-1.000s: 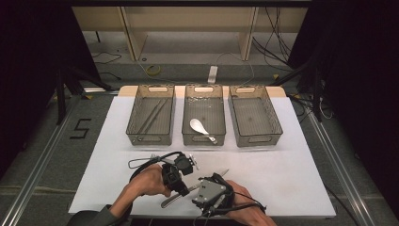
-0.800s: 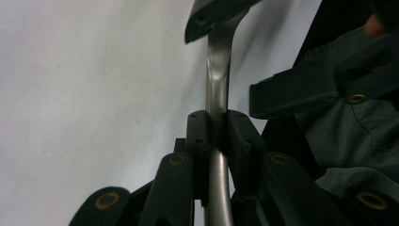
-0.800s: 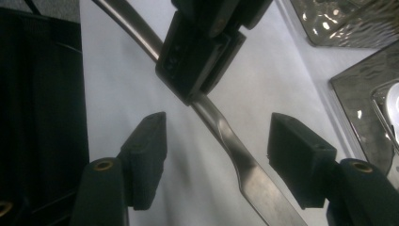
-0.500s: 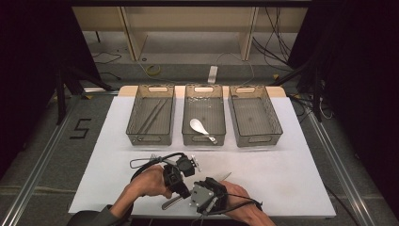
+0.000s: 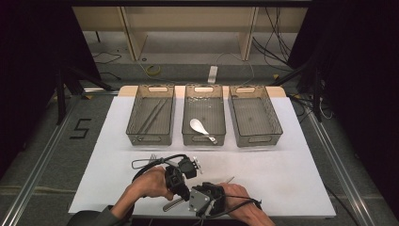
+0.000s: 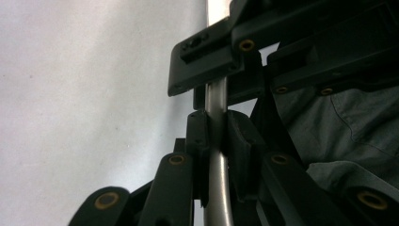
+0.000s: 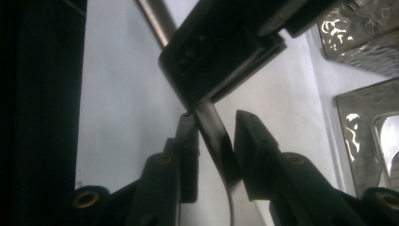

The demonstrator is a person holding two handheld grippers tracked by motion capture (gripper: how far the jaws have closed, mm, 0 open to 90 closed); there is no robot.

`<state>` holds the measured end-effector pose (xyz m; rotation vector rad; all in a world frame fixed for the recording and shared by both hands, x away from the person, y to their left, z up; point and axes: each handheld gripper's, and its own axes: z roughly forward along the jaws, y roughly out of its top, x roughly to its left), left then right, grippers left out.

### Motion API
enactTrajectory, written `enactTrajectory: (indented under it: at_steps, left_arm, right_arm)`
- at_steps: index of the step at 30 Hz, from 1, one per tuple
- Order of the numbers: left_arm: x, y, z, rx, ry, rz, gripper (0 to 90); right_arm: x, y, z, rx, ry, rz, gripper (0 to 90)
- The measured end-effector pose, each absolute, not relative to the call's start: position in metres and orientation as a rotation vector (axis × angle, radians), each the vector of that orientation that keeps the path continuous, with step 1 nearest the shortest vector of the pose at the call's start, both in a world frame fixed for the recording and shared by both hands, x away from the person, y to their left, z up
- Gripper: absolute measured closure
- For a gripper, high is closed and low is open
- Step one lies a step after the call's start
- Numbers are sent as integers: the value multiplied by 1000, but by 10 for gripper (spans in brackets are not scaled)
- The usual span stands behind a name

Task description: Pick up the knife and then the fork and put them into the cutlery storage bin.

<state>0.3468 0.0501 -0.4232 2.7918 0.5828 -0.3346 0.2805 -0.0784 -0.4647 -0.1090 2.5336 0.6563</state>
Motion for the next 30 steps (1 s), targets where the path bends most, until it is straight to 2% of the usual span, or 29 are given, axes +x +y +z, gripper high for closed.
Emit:
enactTrajectory:
  at_steps: [3,8,11,13,17,25,30]
  left_arm:
    - [348,52,-420,2769,578,-334,787]
    - [349,55,-418,2728,565,-341,781]
    - [351,60,-412,2702,585,-291,761]
    - [353,68,-405,2662,597,-239,681]
    - [358,82,-397,2604,646,-175,598]
    - [363,107,-386,2473,720,-97,563]
    - [364,123,-391,2422,788,-31,450]
  right_arm:
    - [281,-79,-465,-167,2548,646,818]
    - [281,-81,-462,-170,2569,652,831]
    - [283,-82,-463,-168,2582,637,833]
    - [283,-83,-466,-141,2590,615,834]
    - [287,-88,-468,-132,2601,588,835]
    - [302,-102,-461,39,2620,620,837]
    - [320,-118,-452,222,2627,695,837]
